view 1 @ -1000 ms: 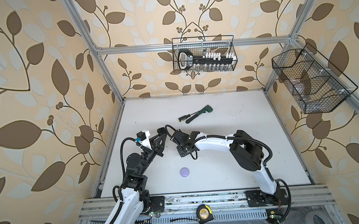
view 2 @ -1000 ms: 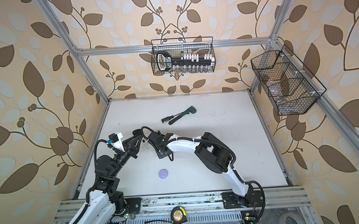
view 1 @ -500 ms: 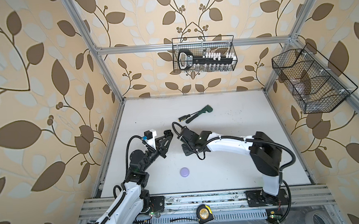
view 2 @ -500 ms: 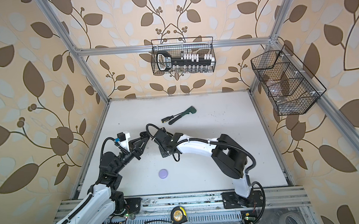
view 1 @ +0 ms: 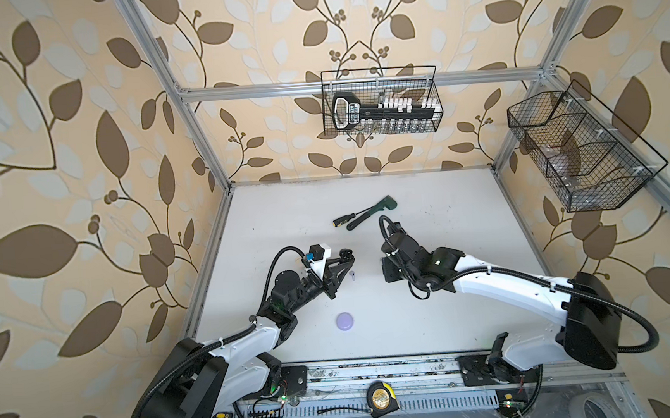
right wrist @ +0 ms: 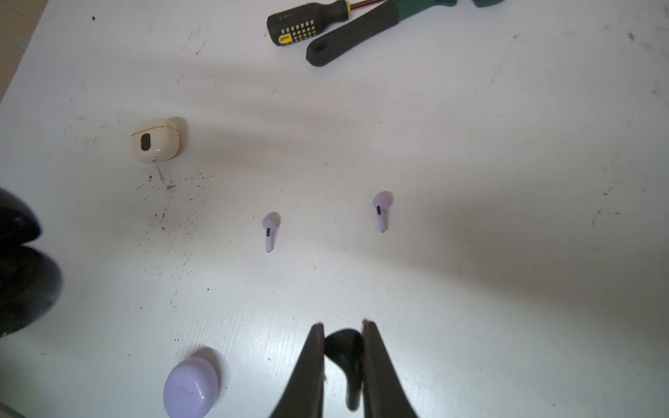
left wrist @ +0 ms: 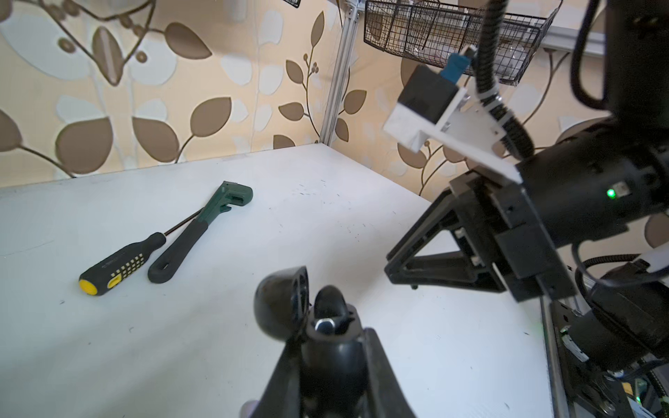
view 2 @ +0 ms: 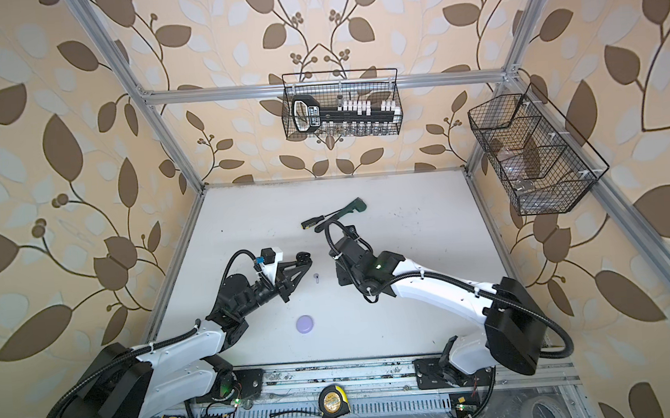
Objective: Insert the wireless bluetooth earbuds into the charging case
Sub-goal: 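Carry the black earbud with the right gripper to the held black case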
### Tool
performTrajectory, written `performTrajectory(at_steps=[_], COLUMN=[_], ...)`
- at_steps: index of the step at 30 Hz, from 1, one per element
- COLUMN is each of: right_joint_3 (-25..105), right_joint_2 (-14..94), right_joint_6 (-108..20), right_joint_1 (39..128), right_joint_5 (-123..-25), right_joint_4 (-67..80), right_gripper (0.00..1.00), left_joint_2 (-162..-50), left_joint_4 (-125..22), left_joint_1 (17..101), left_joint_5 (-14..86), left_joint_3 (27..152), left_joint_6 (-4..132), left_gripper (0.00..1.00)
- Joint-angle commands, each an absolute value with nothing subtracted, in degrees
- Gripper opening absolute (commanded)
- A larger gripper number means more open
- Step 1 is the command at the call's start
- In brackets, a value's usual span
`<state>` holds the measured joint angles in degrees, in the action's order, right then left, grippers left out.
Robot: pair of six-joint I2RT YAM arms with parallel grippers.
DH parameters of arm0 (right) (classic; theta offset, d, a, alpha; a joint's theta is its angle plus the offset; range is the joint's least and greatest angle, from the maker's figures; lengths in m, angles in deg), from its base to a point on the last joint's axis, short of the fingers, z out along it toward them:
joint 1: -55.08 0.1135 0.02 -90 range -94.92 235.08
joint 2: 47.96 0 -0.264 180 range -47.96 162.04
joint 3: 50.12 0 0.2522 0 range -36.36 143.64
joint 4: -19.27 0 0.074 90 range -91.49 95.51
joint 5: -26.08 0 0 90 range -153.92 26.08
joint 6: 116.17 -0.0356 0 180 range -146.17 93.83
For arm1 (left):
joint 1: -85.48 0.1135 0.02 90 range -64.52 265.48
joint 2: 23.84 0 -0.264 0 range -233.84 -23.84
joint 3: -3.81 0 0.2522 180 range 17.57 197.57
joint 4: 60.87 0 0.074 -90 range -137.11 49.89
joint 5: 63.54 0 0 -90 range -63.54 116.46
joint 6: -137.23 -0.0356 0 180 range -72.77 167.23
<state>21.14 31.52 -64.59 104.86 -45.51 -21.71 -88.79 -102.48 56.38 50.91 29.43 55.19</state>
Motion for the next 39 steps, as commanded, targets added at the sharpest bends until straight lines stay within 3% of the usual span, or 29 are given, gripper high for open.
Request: performTrajectory(at_steps=[1, 13, 39], right_joint_3=[20.41, 20.88, 18.05], right_joint_2=[26.91, 17.25, 21.98], right_joint_6=[-66.29, -69.54, -70.38], right_joint_1=[104.73, 111.15, 117.01], right_joint_5=[-42.82, -36.76, -36.22], right_joint_4=[-21.68, -19.1, -4.5], right_gripper=[0.18, 0.19, 0.18], left_joint_2=[-91.77, -103.69, -103.84], left_joint_4=[-113.83, -128.65, -128.68], left_joint_1=[54.11, 48.97, 44.7], left_joint_5=[51.8, 51.42, 50.92], left_joint_3=[32.02, 33.17, 34.04], left_joint_6=[54.47, 53.6, 51.36], left_gripper=[0.0, 0.0, 0.0])
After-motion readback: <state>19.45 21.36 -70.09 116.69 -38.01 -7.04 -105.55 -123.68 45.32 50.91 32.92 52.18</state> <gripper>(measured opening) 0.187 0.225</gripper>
